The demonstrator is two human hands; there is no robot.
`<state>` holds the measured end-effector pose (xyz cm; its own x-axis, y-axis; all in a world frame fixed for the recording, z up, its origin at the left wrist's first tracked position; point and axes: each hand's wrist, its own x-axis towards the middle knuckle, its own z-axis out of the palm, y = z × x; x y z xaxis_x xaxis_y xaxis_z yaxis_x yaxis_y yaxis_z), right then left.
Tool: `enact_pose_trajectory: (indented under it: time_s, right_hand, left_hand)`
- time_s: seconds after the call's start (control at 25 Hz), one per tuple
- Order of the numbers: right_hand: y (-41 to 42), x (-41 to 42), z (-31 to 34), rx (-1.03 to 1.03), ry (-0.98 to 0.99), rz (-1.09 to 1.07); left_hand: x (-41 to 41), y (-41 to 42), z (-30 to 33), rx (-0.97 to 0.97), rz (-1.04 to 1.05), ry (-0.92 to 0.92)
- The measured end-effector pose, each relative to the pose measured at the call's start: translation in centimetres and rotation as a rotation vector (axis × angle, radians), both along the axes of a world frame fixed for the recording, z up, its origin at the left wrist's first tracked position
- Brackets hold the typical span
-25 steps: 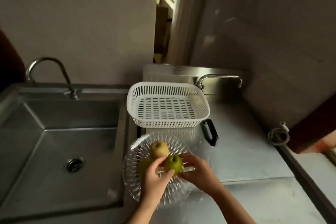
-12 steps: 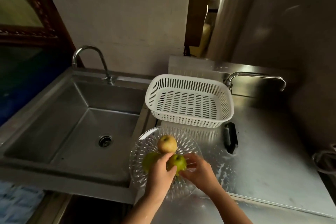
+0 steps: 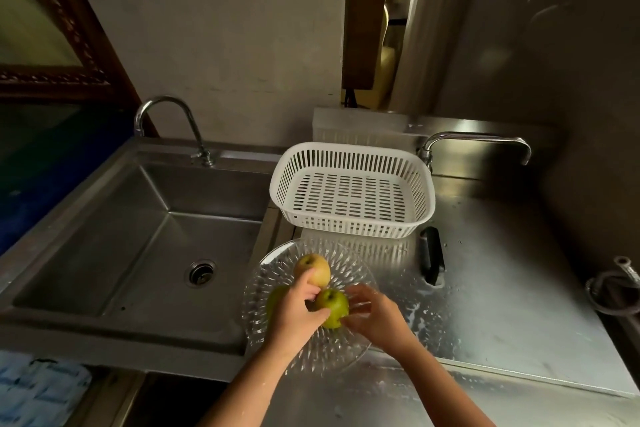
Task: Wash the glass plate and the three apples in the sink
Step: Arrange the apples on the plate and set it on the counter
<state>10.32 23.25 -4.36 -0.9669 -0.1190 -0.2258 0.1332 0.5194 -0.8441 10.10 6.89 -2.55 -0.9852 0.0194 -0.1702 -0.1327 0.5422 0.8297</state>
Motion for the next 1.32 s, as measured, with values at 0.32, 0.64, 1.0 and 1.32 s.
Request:
enact_pose_trajectory:
  time_s: [0.32, 0.64, 1.0, 1.32]
  right_hand:
    - [2.1, 0.5, 0.8, 0.105, 0.059, -0.246]
    - [0.7, 1.1, 0.6, 0.207, 0.004, -0.457]
    - [-1.5, 0.5, 1.1, 0.250, -0.143, -0.540]
    - [-1.1, 0.9, 0.2, 0.060, -0.209, -0.643]
  left_hand:
    - [-2.5, -5.9, 2.1, 0.171, 0.076, -0.093]
    - [-6.0, -12.5, 1.0, 0.085, 0.085, -0.180]
    - [-7.2, -12.9, -0.7, 0.239, 0.013, -0.550]
    - [-6.6, -13.2, -0.8, 0.308, 0.027, -0.512]
